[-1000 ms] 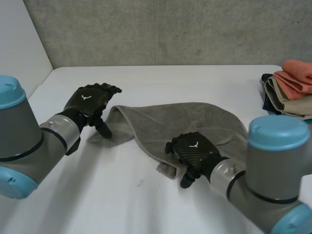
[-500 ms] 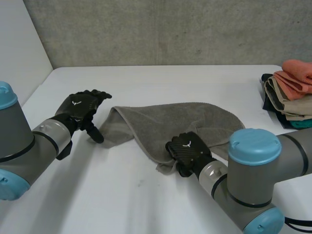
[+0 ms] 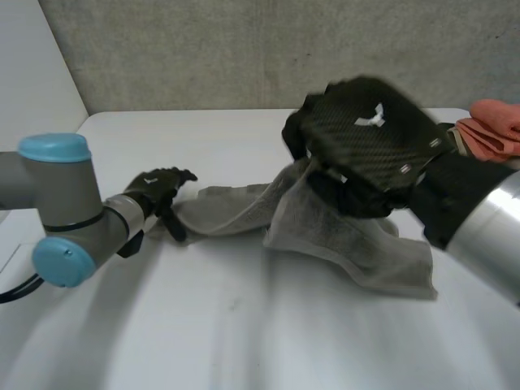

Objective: Fold the laundry.

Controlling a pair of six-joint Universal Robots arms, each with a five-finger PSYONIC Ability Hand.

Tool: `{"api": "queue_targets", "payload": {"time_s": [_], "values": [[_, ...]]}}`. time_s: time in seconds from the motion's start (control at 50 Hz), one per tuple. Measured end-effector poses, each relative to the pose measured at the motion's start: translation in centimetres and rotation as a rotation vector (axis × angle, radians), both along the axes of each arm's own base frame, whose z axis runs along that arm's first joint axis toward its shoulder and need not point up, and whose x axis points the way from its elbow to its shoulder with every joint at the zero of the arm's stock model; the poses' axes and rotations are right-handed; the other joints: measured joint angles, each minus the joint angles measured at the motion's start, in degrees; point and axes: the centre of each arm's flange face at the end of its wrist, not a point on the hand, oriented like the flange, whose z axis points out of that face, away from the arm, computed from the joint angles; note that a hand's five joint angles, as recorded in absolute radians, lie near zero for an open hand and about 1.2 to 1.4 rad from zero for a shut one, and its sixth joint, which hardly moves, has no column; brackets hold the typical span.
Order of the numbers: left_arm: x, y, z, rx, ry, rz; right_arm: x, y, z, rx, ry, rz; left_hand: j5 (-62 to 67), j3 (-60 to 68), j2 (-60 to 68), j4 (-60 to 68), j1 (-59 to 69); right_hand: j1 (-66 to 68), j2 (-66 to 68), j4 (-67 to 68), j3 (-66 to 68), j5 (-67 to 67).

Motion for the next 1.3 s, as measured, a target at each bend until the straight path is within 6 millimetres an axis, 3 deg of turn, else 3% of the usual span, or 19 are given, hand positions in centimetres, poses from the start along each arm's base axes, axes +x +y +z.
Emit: {"api": "queue_targets", "payload": {"time_s": [0.04,0.12,0.14,0.16,0.24,0.32,0.42,0.54,0.58,0.64,0.66,0.7,0.72,0.82,0.88,0.98,1.08,1.2,1.3], "values": [[-0.6,-0.2,-1.2,0.037,-0.009,-0.003,-0.9,0.4,1.9,-0.035,-0.048,0.001,0.70,0.71,1.29,0.75,1.24,0.00,0.00,0.00,0.00,0.00],[-0.9,-0.5,-2.0,0.062,-0.001,0.013,-1.7,0.3,3.1,-0.038,-0.090,-0.009,34.01,35.38,37.13,35.94,42.41,0.00,0.00,0.00,0.00,0.00],[-0.9,-0.5,-2.0,0.068,0.002,0.016,-1.9,0.1,3.1,-0.036,-0.095,-0.015,34.01,35.38,37.13,35.94,42.41,0.00,0.00,0.00,0.00,0.00],[-0.9,-0.4,-2.1,0.079,0.008,0.021,-2.1,-0.2,3.2,-0.032,-0.100,-0.027,48.99,50.81,52.15,51.66,55.55,0.00,0.00,0.00,0.00,0.00],[-0.5,0.0,-1.3,0.097,0.015,0.039,-3.1,-2.9,2.4,-0.002,-0.095,-0.096,51.83,55.81,56.62,56.84,55.69,0.00,0.00,0.01,0.00,0.00],[0.5,0.0,1.4,0.033,0.016,0.066,-3.7,-6.2,0.4,0.041,-0.049,-0.161,51.83,55.81,56.63,56.90,55.69,0.00,0.00,0.01,0.00,0.00],[1.5,-0.9,6.5,-0.171,0.056,0.094,-3.7,-10.2,-2.7,0.086,0.065,-0.234,51.83,55.82,56.66,56.92,55.69,0.00,0.00,0.01,0.02,0.00],[1.6,-2.5,12.6,-0.474,0.144,0.107,-2.3,-14.5,-3.8,0.027,0.139,-0.330,51.83,56.02,56.76,56.94,55.69,0.00,0.28,0.08,0.37,0.00],[1.2,-3.4,16.2,-0.648,0.204,0.104,-1.2,-16.7,-2.4,-0.075,0.081,-0.384,51.83,56.03,56.77,56.95,55.69,0.00,0.29,0.08,0.38,0.00],[0.8,-3.8,19.4,-0.790,0.256,0.099,-0.2,-18.4,0.3,-0.207,-0.037,-0.423,51.83,56.03,56.77,56.95,55.69,0.00,0.30,0.08,0.38,0.00],[0.7,-3.9,21.2,-0.860,0.282,0.098,0.2,-19.0,2.3,-0.289,-0.120,-0.431,51.83,56.03,56.77,56.96,55.69,0.00,0.31,0.08,0.38,0.00],[0.6,-3.9,22.3,-0.903,0.298,0.100,0.4,-19.3,3.8,-0.353,-0.189,-0.430,51.83,56.03,56.77,56.95,55.69,0.00,0.31,0.09,0.38,0.00],[0.5,-3.9,24.0,-0.962,0.321,0.107,0.5,-19.5,6.2,-0.449,-0.294,-0.416,51.83,56.03,56.77,56.95,55.69,0.00,0.31,0.08,0.38,0.00],[1.4,-3.7,26.4,-1.017,0.343,0.165,0.2,-20.2,9.7,-0.587,-0.477,-0.317,51.83,56.03,56.77,56.96,55.69,0.00,0.31,0.08,0.38,0.25],[2.1,-3.3,26.4,-0.991,0.336,0.193,-0.1,-20.9,9.5,-0.575,-0.482,-0.256,51.83,56.03,56.77,56.96,55.69,0.00,0.31,0.09,0.38,0.56],[2.5,-2.0,23.6,-0.860,0.284,0.168,-0.7,-22.6,5.8,-0.448,-0.368,-0.173,51.83,56.03,56.78,56.97,55.69,0.00,0.31,0.08,0.38,0.56],[2.0,0.8,16.7,-0.619,0.184,0.076,-1.9,-23.6,-1.1,-0.276,-0.171,-0.112,51.83,56.08,56.85,57.16,55.70,0.00,0.35,0.09,0.38,0.56],[1.6,4.9,9.0,-0.385,0.051,0.005,-3.3,-23.0,-9.0,-0.159,0.040,-0.081,51.83,56.09,56.86,57.18,55.70,0.00,0.35,0.09,0.38,0.56],[1.4,7.8,4.9,-0.269,-0.033,-0.039,-4.1,-21.6,-14.5,-0.120,0.227,-0.058,51.83,56.09,56.86,57.19,55.70,-1.12,-1.87,-2.10,-1.57,-0.83]]}}
